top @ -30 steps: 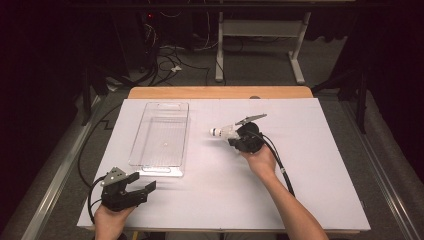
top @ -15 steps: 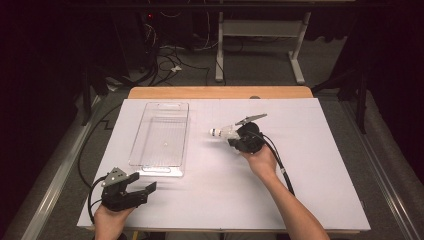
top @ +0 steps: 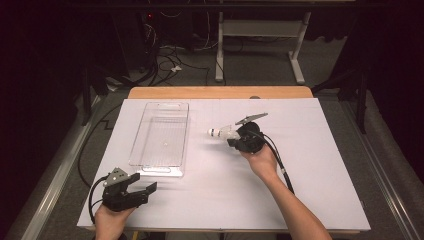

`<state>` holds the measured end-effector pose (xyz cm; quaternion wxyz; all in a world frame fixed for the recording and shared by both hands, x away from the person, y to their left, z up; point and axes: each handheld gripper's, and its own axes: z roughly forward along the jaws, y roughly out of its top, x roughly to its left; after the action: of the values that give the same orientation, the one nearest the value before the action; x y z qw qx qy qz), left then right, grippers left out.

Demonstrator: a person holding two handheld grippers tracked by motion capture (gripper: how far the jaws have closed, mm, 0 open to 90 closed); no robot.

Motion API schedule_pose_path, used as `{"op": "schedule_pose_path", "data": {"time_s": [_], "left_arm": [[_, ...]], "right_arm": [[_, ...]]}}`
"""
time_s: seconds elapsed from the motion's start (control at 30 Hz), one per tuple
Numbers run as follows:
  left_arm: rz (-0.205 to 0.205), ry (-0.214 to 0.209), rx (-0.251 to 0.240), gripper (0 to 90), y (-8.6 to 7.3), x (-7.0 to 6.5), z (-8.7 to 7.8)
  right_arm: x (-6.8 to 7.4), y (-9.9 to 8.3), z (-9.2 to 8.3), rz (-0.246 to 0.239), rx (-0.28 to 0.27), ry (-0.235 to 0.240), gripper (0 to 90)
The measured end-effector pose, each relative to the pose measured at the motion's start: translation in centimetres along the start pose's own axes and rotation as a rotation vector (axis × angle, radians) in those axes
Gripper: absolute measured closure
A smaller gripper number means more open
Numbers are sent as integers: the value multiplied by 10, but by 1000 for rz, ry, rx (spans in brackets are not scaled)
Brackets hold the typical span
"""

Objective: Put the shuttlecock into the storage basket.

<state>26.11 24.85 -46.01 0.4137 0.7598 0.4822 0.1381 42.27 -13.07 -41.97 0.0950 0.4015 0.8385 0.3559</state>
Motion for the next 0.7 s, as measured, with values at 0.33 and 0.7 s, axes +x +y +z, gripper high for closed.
{"op": "schedule_pose_path", "data": {"time_s": [0.33,0.7], "left_arm": [[0,0,-1,263,0,0,0],[-1,-3,1,264,0,0,1]], "right_arm": [[3,4,-3,-12,-8,15,891],[14,12,-7,-30,-18,52,891]]}}
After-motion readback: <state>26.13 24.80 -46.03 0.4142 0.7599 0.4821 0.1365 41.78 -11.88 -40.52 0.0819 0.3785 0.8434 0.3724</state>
